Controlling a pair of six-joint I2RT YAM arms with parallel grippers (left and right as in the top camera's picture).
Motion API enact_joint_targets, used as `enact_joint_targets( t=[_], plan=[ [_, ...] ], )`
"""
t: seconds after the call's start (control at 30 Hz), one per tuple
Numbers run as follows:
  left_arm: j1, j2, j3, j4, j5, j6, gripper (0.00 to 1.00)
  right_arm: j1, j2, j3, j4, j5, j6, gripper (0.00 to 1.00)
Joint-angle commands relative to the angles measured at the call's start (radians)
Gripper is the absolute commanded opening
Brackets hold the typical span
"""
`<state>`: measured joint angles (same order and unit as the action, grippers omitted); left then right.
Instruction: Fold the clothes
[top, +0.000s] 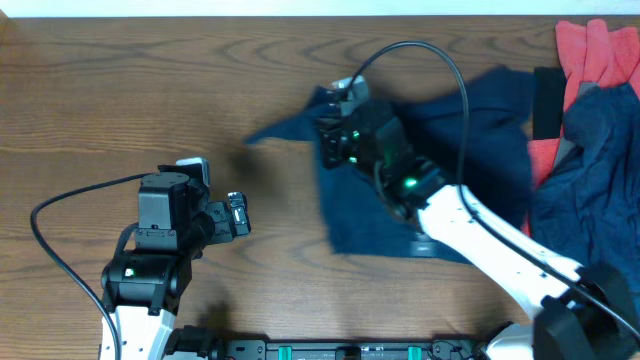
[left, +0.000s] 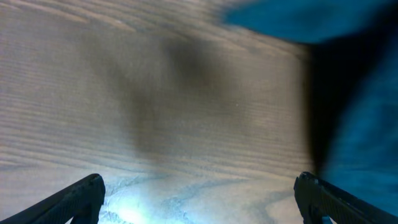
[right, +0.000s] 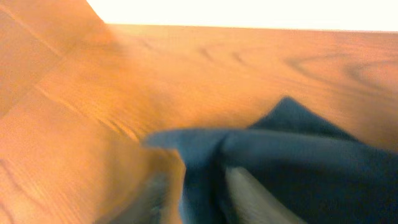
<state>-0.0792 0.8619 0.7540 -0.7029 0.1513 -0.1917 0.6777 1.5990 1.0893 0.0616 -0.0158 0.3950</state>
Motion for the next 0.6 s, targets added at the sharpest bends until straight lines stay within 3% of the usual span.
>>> enact_joint_targets(
  t=[0.0, 0.03, 0.27, 0.57],
  plan=[
    [0.004, 0.000, 0.008, 0.001, 0.007, -0.014, 0.98, 0.004, 0.019, 0.008, 0.032, 0.049, 0.054, 0.71],
    [0.004, 0.000, 0.007, 0.001, 0.012, -0.014, 0.98, -0.004, 0.019, 0.008, 0.011, 0.068, 0.053, 0.99],
    [0.004, 0.014, 0.007, 0.002, 0.178, -0.019, 0.98, -0.134, -0.046, 0.008, -0.318, 0.193, 0.004, 0.99],
    [-0.019, 0.217, 0.007, 0.005, 0.353, -0.243, 0.98, -0.414, -0.174, 0.008, -0.688, 0.300, 0.004, 0.99]
  ],
)
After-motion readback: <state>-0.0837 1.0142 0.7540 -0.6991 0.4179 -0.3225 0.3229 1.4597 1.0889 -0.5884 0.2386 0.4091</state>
